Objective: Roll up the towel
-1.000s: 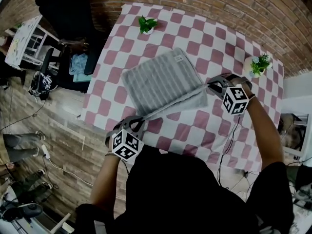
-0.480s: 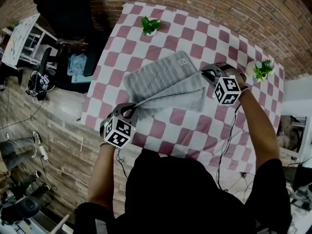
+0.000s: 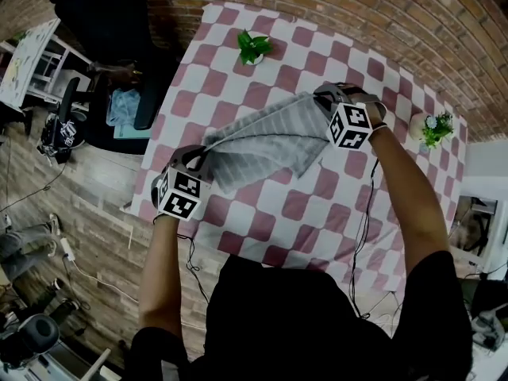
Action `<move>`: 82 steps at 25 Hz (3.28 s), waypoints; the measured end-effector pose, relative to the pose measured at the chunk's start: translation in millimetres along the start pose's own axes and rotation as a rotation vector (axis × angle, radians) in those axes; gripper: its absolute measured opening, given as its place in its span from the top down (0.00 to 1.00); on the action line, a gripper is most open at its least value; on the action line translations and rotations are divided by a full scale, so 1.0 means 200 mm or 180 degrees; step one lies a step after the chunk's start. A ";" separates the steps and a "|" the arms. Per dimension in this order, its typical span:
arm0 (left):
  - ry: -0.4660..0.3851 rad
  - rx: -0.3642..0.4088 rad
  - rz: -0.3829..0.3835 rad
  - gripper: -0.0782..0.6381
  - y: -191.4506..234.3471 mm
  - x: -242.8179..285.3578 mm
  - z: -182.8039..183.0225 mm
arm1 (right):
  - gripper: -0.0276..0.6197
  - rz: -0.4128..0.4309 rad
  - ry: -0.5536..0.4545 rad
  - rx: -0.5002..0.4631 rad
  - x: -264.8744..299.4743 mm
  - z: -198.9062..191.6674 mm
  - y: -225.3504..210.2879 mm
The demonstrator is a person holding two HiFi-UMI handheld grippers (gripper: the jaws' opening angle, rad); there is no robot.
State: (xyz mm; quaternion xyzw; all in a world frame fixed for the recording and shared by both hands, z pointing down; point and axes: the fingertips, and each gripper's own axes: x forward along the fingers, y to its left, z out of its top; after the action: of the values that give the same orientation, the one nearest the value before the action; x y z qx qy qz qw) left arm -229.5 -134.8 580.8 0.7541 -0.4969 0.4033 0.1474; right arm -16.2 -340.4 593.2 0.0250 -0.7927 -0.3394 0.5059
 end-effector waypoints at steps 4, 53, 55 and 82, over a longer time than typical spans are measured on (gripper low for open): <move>0.0116 0.0013 0.0167 0.83 0.14 0.14 -0.05 | 0.92 0.0021 0.0071 0.0118 0.15 -0.01 -0.02; -0.0053 -0.0479 0.0672 0.79 -0.01 -0.10 -0.21 | 0.90 0.0146 -0.0887 0.2684 0.05 -0.06 -0.25; -0.0030 -0.0462 0.0642 0.79 -0.02 -0.08 -0.22 | 0.89 0.0118 -0.0548 0.2756 0.15 -0.13 -0.20; 0.0299 -0.0960 -0.0099 0.65 -0.59 0.00 -0.32 | 0.85 0.0507 -0.0524 0.3399 -0.14 -0.22 0.48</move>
State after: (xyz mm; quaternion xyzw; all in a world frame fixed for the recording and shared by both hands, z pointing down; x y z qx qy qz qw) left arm -156.8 -40.3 643.1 0.7114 -0.5326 0.3566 0.2883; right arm 63.5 -278.9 636.4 0.1916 -0.8912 0.1489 0.3832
